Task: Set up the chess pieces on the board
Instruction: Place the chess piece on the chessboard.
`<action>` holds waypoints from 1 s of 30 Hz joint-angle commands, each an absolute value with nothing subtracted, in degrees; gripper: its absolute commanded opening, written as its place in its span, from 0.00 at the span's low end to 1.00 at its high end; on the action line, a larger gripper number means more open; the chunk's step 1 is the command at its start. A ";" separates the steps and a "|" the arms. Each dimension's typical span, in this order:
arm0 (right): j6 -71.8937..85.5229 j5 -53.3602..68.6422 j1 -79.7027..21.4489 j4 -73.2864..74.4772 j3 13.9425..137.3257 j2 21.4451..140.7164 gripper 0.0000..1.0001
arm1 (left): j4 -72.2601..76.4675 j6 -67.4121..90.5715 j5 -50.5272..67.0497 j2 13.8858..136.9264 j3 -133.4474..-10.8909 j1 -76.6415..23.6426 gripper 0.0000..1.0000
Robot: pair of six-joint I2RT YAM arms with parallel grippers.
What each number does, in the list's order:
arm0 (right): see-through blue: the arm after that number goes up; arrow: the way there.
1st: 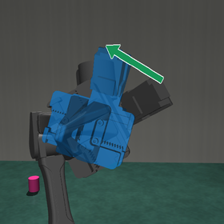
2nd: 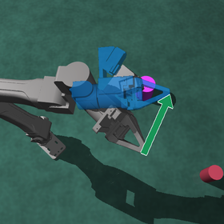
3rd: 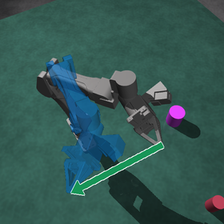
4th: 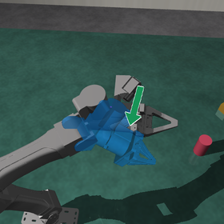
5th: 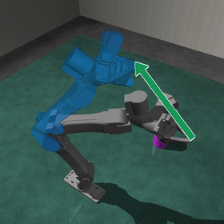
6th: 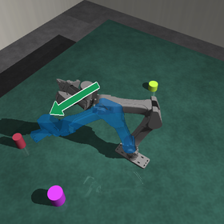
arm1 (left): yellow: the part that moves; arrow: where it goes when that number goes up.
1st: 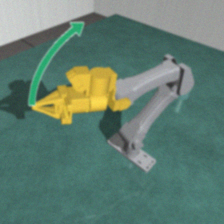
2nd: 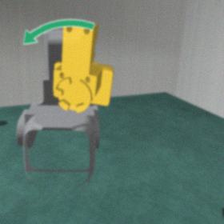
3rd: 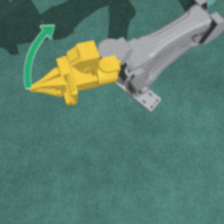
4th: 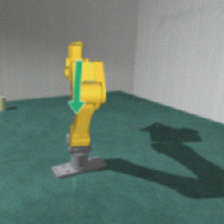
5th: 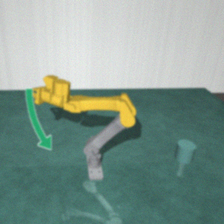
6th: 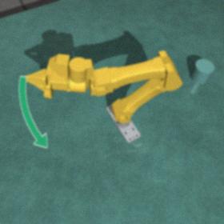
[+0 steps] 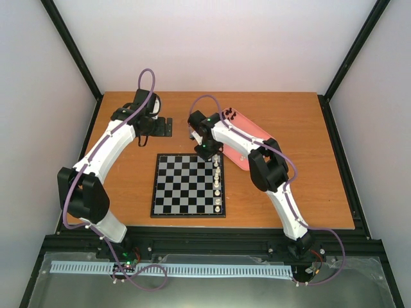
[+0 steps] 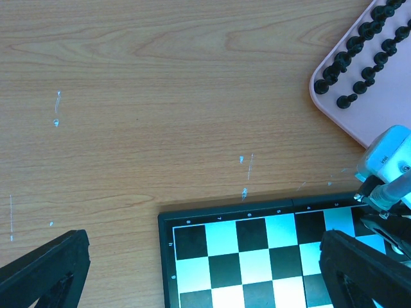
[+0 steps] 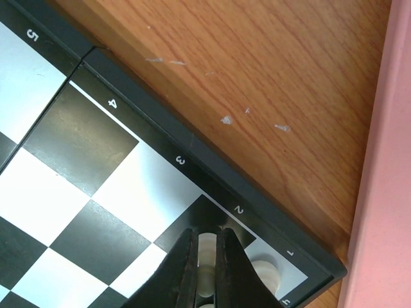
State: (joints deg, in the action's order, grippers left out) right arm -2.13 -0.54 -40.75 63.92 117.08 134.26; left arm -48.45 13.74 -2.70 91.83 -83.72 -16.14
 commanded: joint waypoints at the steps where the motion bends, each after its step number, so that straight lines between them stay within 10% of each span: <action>1: -2.10 -0.86 -40.52 63.17 118.58 135.88 0.04 | -47.50 13.96 -2.15 92.65 -84.86 -16.18 1.00; 30: -2.35 -0.85 -40.52 63.11 121.97 133.56 0.30 | -47.29 14.28 -1.96 93.27 -84.96 -16.17 1.00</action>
State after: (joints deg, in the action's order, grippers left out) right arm -2.15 -0.08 -40.75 63.24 118.08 135.17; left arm -48.42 13.74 -2.68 92.53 -83.72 -16.14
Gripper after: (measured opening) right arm 0.282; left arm 0.998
